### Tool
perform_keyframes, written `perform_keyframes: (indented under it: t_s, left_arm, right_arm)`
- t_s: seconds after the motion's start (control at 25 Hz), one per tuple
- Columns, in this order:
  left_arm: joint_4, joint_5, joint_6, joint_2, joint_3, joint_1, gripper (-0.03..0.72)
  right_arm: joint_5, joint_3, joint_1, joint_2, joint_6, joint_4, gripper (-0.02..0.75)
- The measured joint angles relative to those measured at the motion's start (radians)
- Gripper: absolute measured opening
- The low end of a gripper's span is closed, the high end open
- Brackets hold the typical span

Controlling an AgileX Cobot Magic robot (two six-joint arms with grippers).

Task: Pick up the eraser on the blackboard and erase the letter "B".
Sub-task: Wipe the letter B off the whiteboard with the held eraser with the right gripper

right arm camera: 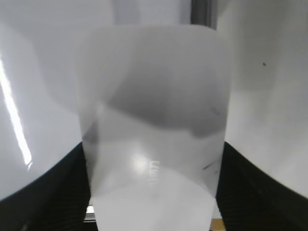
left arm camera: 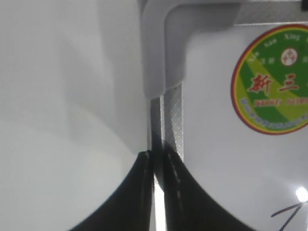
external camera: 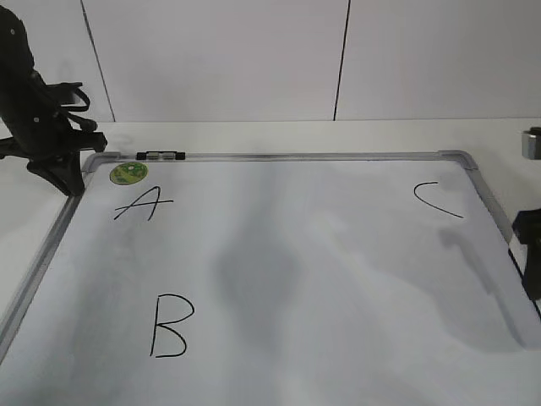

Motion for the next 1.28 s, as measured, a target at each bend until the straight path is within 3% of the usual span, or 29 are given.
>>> perform_keyframes:
  t_s: [0.12, 0.36, 0.72, 1.08, 1.28]
  left_arm:
    - [0.0, 0.0, 0.0, 0.0, -0.002, 0.0, 0.032]
    - [0.0, 0.0, 0.0, 0.0, -0.002, 0.0, 0.032]
    - [0.002, 0.008, 0.0, 0.0, -0.002, 0.0, 0.032]
    - [0.004, 0.012, 0.0, 0.0, -0.002, 0.0, 0.032]
    - [0.004, 0.012, 0.0, 0.0, -0.002, 0.0, 0.032]
  right_arm:
    - [0.004, -0.05, 0.053, 0.001, 0.001, -0.01, 0.549]
    - [0.01, -0.154, 0.248, 0.047, 0.051, -0.01, 0.549]
    - [0.014, -0.411, 0.477, 0.295, 0.073, -0.008, 0.549]
    - [0.014, -0.704, 0.604, 0.568, 0.073, -0.029, 0.549]
    - [0.014, -0.764, 0.627, 0.655, 0.069, -0.02, 0.549]
